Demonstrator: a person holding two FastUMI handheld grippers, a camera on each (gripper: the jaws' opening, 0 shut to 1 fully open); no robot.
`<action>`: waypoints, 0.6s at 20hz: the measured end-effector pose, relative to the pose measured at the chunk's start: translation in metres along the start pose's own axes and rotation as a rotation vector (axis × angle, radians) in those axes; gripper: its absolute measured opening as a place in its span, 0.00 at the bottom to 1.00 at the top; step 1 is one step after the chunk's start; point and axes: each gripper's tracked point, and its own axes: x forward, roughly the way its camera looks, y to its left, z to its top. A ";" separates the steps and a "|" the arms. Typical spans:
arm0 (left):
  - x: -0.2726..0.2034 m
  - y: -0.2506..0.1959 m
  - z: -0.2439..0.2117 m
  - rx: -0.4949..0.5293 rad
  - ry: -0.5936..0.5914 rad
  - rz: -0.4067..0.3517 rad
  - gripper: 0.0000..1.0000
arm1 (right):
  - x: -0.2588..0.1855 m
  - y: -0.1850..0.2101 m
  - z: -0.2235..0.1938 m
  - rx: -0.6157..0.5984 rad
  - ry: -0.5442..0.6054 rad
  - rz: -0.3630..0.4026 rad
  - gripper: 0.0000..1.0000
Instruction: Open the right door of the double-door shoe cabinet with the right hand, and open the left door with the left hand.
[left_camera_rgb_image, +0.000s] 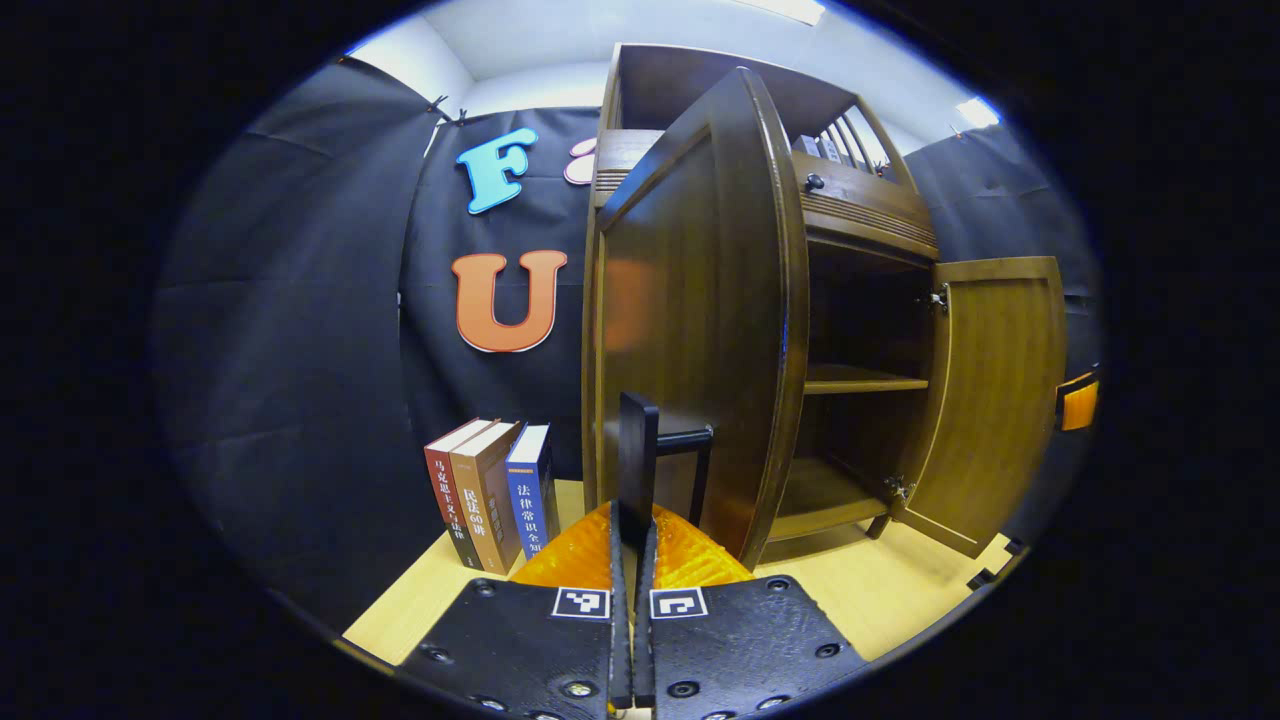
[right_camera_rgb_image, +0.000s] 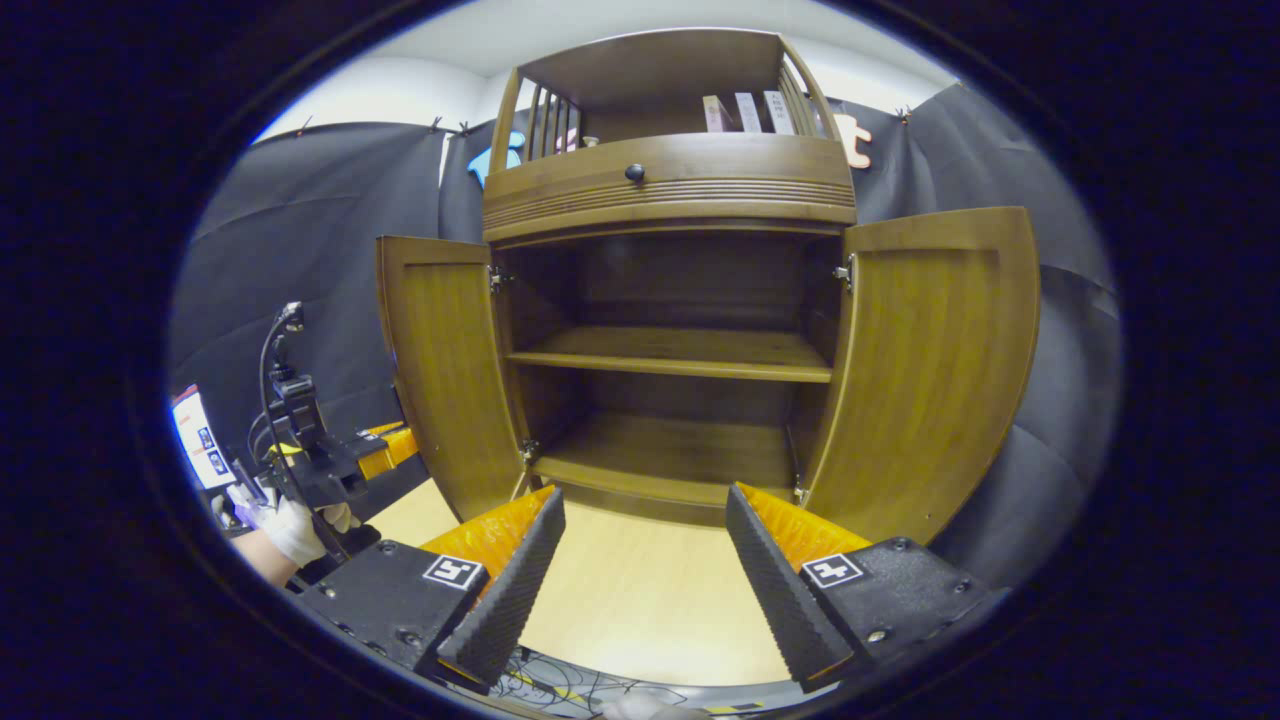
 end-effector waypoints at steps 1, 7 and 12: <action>-0.001 0.004 0.000 0.003 0.001 -0.007 0.01 | 0.001 0.001 0.000 -0.004 0.002 0.003 1.00; -0.004 0.036 -0.001 0.007 0.003 0.005 0.00 | 0.002 0.004 0.002 0.003 -0.002 0.016 1.00; -0.003 0.062 -0.001 0.033 0.015 0.008 0.00 | 0.005 0.000 0.005 -0.016 -0.017 0.006 1.00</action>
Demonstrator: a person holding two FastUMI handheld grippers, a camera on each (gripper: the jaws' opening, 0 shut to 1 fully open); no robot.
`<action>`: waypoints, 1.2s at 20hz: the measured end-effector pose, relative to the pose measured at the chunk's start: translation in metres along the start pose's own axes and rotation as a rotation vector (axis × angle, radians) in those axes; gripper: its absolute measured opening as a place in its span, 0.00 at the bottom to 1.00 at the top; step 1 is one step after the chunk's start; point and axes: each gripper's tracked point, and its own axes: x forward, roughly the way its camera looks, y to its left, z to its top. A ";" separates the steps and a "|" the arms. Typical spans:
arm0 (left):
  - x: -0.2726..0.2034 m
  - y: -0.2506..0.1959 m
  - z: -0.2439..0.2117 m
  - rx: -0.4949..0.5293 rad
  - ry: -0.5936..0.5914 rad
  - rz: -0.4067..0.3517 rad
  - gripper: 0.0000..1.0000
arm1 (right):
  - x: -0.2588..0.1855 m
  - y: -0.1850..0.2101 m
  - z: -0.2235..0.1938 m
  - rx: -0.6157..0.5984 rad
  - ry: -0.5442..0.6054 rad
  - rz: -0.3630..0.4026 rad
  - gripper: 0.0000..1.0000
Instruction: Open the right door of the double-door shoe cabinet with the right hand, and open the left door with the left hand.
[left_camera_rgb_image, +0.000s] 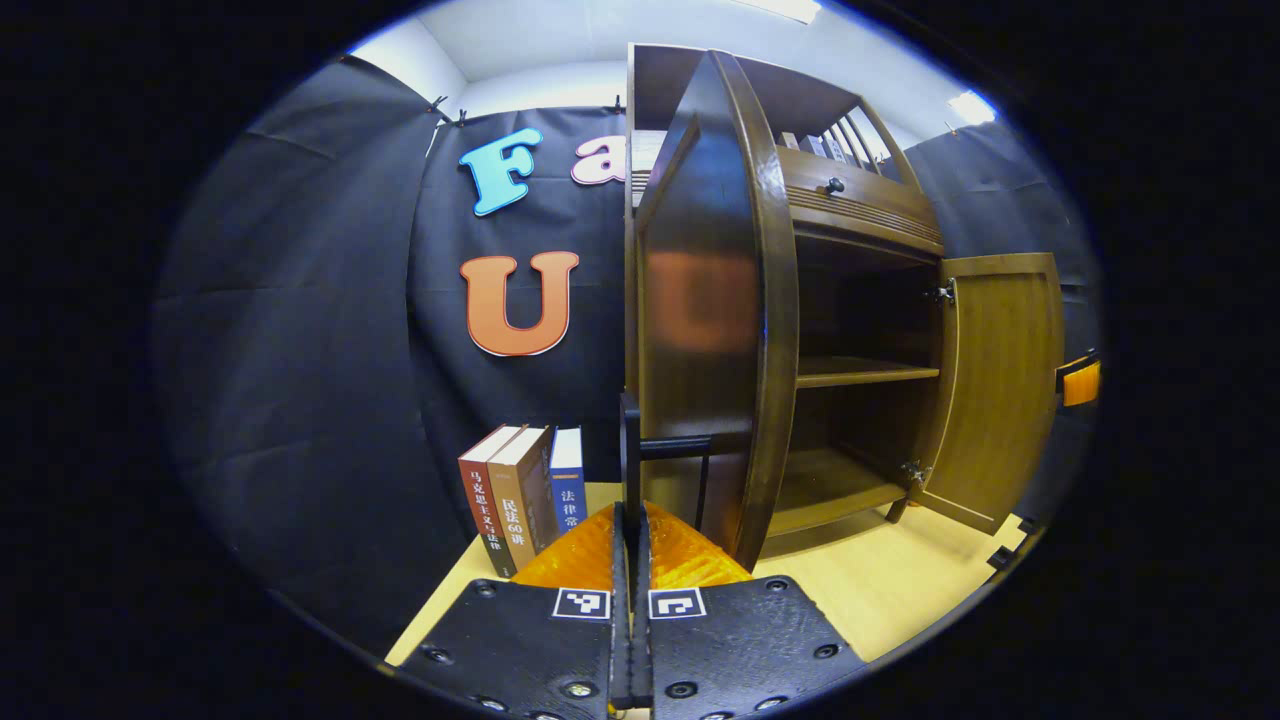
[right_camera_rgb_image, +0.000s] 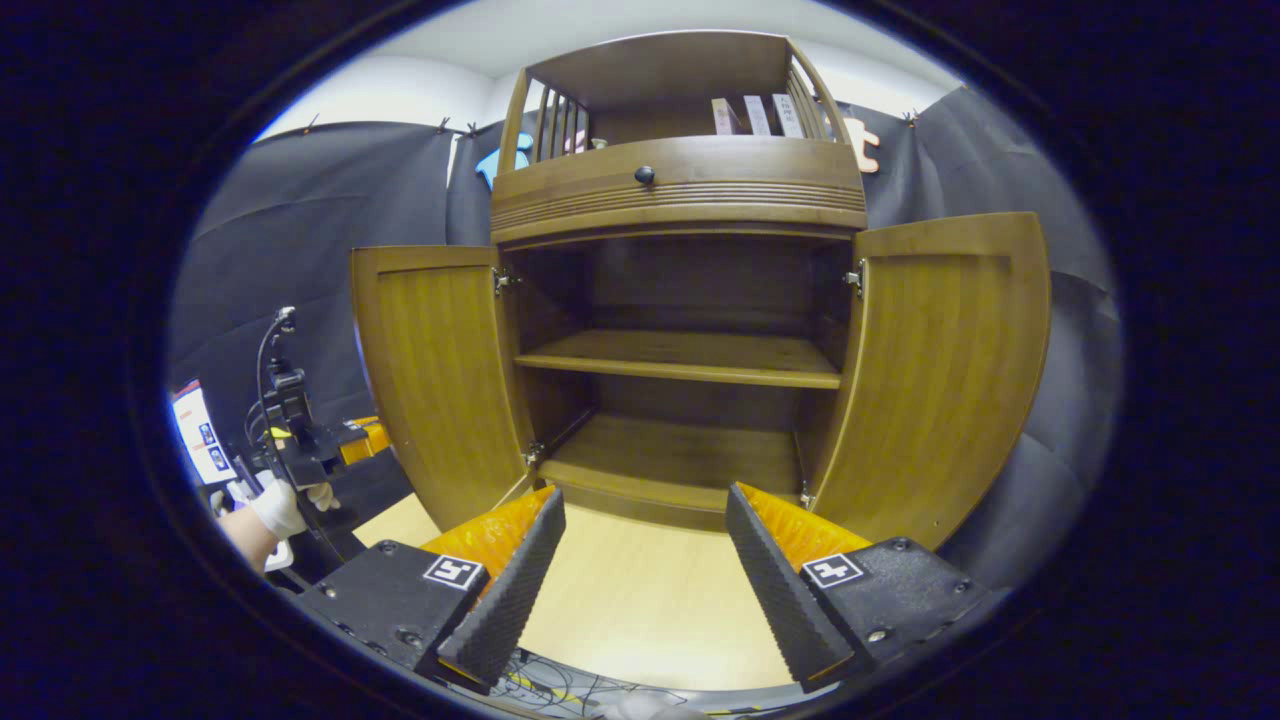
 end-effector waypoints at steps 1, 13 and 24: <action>-0.001 0.002 0.001 -0.001 0.001 -0.013 0.00 | 0.000 -0.002 0.001 0.001 -0.001 -0.003 1.00; -0.001 0.047 -0.006 -0.042 0.080 -0.110 0.14 | -0.006 -0.022 0.005 -0.029 -0.010 -0.063 1.00; -0.080 0.059 0.002 0.045 0.094 0.092 0.97 | -0.021 -0.060 0.010 0.006 -0.059 -0.101 1.00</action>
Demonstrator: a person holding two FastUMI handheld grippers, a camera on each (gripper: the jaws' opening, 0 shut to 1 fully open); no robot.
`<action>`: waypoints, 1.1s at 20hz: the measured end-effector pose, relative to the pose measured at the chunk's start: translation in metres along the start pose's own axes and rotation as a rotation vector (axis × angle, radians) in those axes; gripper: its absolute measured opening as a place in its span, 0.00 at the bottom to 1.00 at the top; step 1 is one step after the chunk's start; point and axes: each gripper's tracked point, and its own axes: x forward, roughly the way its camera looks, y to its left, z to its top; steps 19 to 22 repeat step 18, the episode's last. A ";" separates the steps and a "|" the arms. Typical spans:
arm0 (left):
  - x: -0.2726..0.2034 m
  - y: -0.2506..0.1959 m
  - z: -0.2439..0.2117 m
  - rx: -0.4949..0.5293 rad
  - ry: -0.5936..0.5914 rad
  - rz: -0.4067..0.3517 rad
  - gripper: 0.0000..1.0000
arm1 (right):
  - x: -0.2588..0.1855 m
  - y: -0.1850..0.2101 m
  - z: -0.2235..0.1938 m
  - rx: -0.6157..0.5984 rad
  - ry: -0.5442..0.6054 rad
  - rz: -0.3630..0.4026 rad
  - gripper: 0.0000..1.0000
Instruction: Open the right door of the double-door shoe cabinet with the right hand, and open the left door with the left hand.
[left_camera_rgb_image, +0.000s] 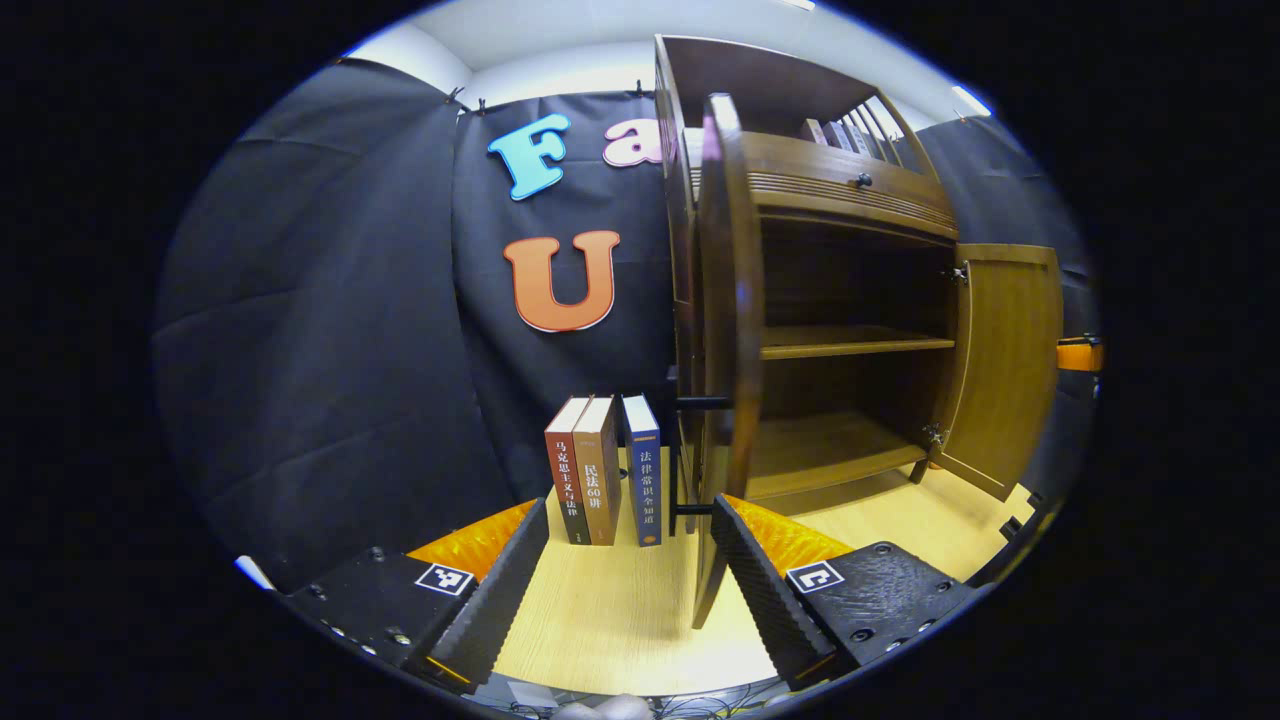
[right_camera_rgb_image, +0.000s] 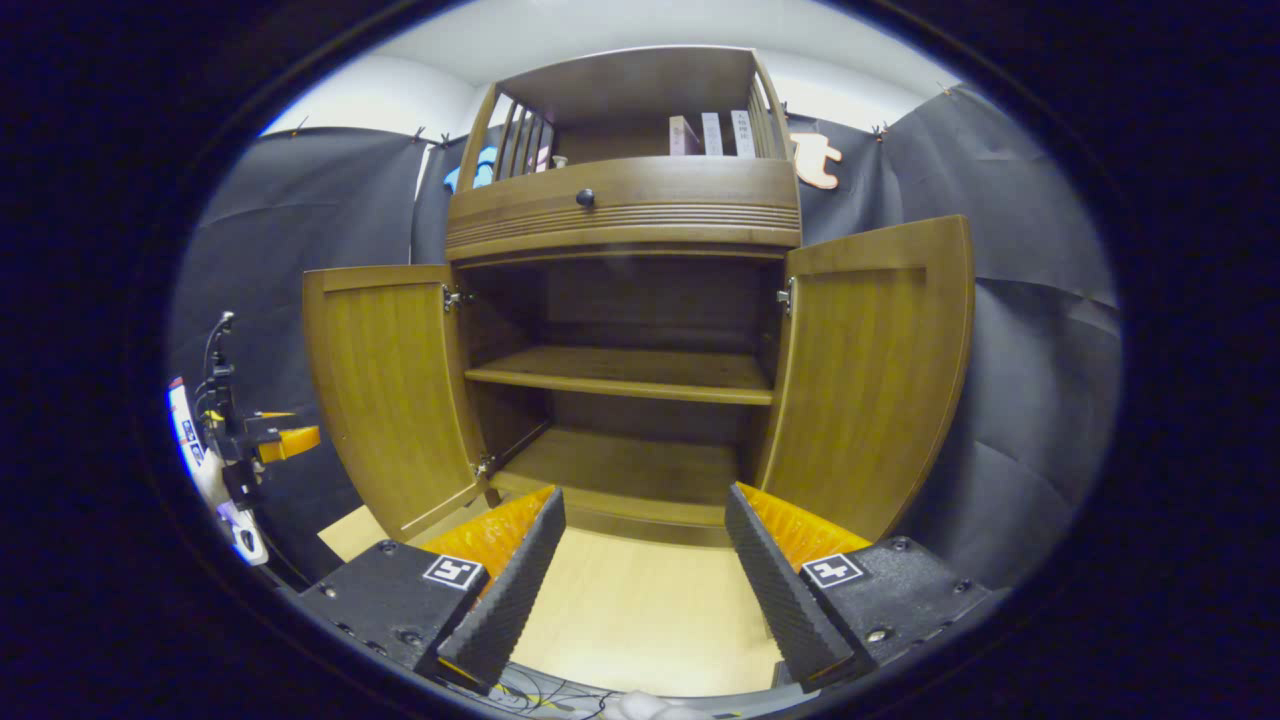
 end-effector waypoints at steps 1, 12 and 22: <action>-0.008 -0.003 0.005 0.003 -0.008 0.028 0.98 | -0.001 -0.002 0.001 0.005 -0.002 0.005 1.00; -0.049 -0.098 0.093 -0.044 -0.171 0.152 0.96 | -0.006 -0.031 0.020 0.022 -0.055 -0.007 1.00; -0.029 -0.186 0.109 -0.055 -0.176 0.041 1.00 | -0.009 -0.057 0.027 0.055 -0.081 -0.078 1.00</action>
